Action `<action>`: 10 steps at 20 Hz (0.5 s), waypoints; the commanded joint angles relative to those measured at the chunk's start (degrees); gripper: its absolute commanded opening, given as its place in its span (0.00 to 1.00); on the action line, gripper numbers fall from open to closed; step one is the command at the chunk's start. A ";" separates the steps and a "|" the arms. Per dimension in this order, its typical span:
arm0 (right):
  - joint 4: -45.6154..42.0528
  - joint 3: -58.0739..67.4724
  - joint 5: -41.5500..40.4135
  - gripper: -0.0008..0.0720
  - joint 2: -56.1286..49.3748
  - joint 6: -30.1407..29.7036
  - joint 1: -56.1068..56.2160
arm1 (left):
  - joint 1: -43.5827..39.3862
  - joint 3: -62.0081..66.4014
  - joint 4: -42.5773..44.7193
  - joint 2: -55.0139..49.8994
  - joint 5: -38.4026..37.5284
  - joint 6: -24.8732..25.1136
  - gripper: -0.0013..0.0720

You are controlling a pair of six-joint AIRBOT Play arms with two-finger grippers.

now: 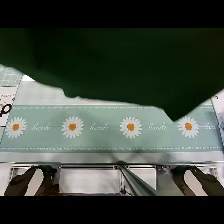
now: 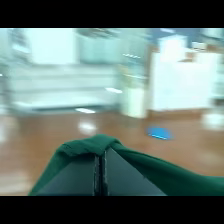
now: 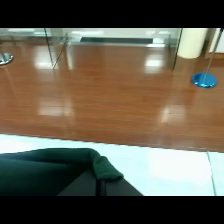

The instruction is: Fold the shirts.

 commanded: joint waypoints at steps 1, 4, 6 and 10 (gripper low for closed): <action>-1.51 -0.22 4.13 0.04 4.07 0.33 0.04 | -0.48 0.17 13.68 7.26 -4.92 -5.44 0.04; -1.53 -0.22 5.11 0.04 4.74 0.13 0.04 | -3.54 -1.66 15.45 10.34 -6.27 -6.73 0.04; -1.01 -2.43 3.69 0.04 4.63 0.57 0.04 | -4.42 -3.48 18.16 10.19 -7.17 -9.03 0.04; 3.26 -14.08 1.95 0.04 3.89 0.66 0.04 | -4.55 -15.74 14.47 8.52 -5.35 -10.16 0.04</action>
